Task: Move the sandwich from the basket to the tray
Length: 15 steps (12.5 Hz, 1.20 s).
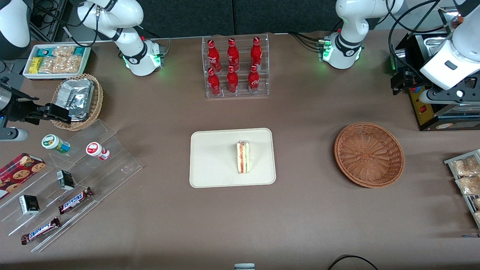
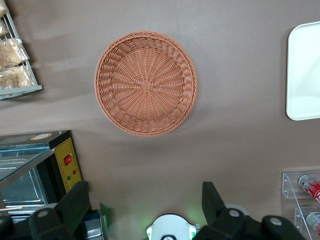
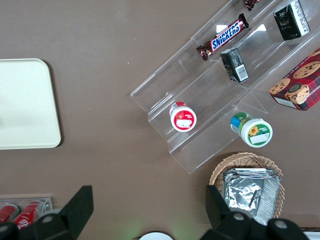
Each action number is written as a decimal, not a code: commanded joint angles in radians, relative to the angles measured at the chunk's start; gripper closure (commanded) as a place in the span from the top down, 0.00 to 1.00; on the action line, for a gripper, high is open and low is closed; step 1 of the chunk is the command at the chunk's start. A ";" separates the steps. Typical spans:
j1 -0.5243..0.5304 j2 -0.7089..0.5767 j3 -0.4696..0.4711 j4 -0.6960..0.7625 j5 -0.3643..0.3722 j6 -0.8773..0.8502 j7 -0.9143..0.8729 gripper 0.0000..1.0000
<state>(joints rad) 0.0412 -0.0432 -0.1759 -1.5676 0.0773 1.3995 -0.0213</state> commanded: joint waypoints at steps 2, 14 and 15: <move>-0.041 0.022 0.021 0.027 0.010 -0.023 -0.015 1.00; -0.040 0.026 0.036 0.037 0.004 -0.023 -0.019 1.00; -0.040 0.026 0.036 0.035 0.004 -0.022 -0.022 1.00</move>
